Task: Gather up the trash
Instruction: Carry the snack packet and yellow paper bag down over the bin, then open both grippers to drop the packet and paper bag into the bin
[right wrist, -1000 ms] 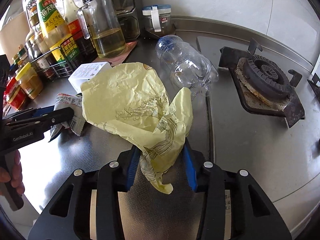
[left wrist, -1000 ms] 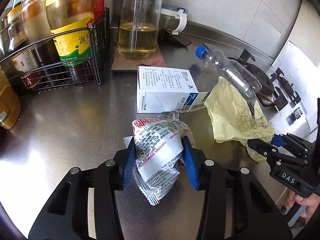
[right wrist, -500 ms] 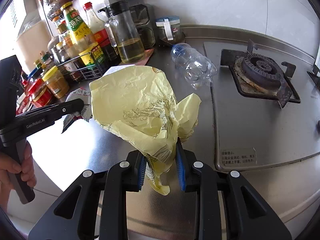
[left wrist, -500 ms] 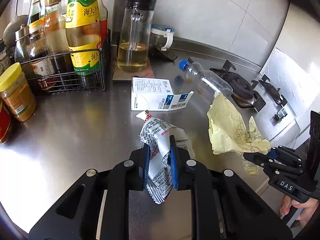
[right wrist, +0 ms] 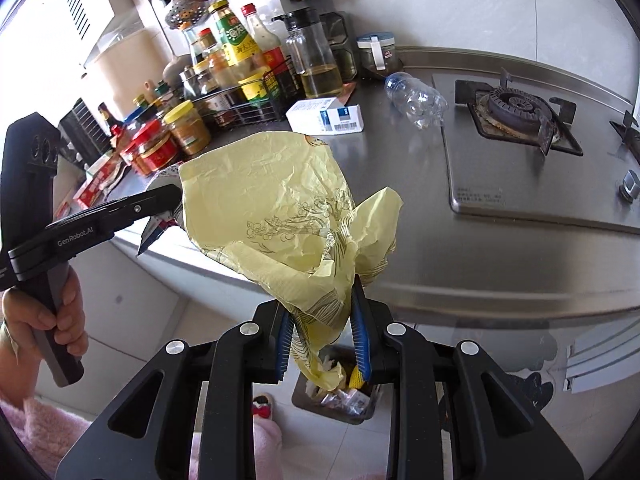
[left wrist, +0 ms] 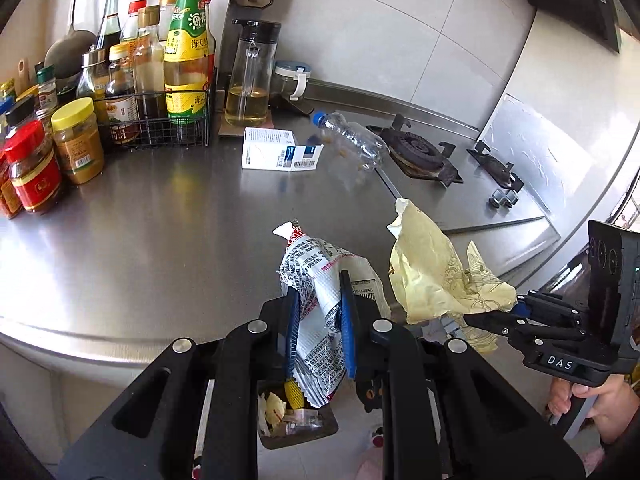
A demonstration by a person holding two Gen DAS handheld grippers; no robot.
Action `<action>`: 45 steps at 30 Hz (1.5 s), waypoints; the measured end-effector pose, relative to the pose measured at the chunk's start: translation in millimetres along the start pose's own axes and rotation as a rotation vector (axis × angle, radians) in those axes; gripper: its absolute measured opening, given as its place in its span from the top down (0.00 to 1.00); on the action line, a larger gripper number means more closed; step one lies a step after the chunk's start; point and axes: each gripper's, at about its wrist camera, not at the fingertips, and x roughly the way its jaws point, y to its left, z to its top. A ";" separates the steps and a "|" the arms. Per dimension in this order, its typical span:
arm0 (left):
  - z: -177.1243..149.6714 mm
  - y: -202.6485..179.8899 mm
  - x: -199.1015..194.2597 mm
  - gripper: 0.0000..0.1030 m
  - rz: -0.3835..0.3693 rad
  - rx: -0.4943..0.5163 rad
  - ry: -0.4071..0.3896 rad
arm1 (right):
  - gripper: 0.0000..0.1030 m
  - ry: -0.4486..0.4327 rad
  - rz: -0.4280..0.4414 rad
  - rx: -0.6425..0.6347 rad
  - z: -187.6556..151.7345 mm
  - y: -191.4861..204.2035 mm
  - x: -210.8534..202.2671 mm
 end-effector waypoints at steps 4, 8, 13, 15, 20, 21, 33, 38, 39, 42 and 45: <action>-33.4 -5.2 -12.9 0.84 -0.017 -0.005 0.030 | 0.74 0.060 0.025 0.001 -33.7 4.6 -3.1; -67.6 -6.1 -10.2 0.84 -0.007 0.004 0.093 | 0.74 0.143 0.023 0.019 -68.3 1.4 7.8; -104.3 7.8 16.7 0.84 0.008 -0.042 0.200 | 0.74 0.253 -0.007 0.050 -104.5 -7.2 39.0; -116.6 12.7 31.9 0.84 0.017 -0.051 0.236 | 0.74 0.295 -0.022 0.069 -116.3 -12.4 56.3; -141.4 27.2 78.9 0.84 0.006 -0.116 0.306 | 0.74 0.381 -0.069 0.195 -144.5 -33.2 107.8; -145.7 30.3 89.1 0.84 0.004 -0.132 0.319 | 0.74 0.398 -0.087 0.196 -150.2 -34.8 119.1; -190.8 53.8 181.1 0.84 0.018 -0.215 0.434 | 0.74 0.578 -0.115 0.277 -199.1 -50.8 233.4; -207.9 58.0 218.0 0.84 0.016 -0.219 0.498 | 0.74 0.613 -0.150 0.304 -210.9 -58.5 268.4; -212.1 59.8 225.0 0.84 0.017 -0.219 0.511 | 0.74 0.618 -0.153 0.309 -212.2 -59.2 275.2; -225.2 65.2 243.5 0.84 0.010 -0.222 0.555 | 0.74 0.634 -0.160 0.299 -215.8 -60.9 291.5; -234.6 72.1 259.3 0.84 -0.003 -0.243 0.600 | 0.73 0.658 -0.158 0.297 -222.8 -63.3 307.7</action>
